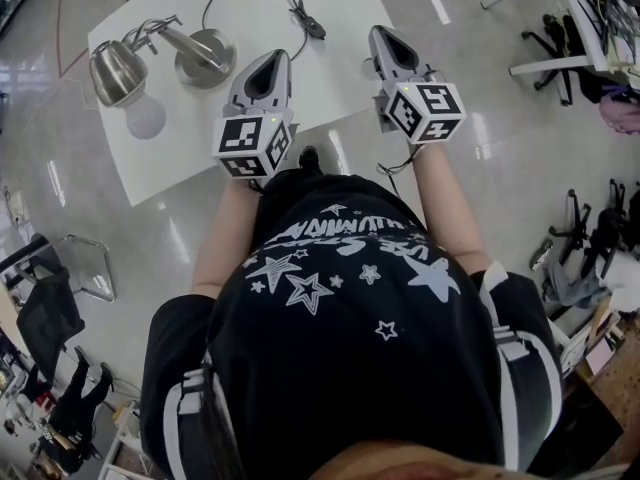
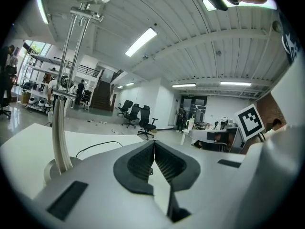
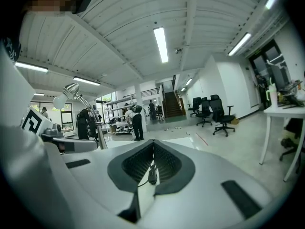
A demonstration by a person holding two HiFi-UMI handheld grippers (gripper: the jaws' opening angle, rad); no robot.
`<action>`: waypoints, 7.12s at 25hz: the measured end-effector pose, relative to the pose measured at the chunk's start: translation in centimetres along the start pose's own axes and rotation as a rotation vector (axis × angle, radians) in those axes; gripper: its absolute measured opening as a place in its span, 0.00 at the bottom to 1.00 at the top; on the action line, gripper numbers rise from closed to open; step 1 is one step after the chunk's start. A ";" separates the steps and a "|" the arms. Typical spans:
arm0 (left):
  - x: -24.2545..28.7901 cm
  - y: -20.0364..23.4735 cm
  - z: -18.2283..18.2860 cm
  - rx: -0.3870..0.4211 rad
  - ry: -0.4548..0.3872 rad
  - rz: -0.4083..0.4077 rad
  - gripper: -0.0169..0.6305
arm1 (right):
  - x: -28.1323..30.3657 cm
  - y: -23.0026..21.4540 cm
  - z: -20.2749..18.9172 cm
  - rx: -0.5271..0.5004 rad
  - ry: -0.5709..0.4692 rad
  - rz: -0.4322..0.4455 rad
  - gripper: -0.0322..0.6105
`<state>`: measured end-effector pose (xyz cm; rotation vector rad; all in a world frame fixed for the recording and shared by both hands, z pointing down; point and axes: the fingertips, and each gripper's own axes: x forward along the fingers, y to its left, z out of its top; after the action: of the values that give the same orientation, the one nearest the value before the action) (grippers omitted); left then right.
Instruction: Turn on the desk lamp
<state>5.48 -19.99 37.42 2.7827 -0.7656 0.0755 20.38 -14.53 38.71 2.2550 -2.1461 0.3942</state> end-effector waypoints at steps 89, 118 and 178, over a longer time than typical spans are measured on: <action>14.1 3.4 -15.7 -0.250 0.352 0.543 0.26 | 15.0 -1.9 -7.4 -0.185 0.414 0.728 0.06; 13.6 4.0 -16.0 -0.117 0.425 0.476 0.25 | 15.7 3.8 -14.5 -0.432 0.751 0.992 0.06; 7.5 -1.6 -12.5 -0.078 0.315 0.264 0.25 | 6.0 -1.6 -10.6 -0.039 0.540 0.578 0.06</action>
<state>13.01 -19.16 50.03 2.4939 -1.0169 0.5074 20.30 -18.49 50.34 1.2499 -2.3865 0.8360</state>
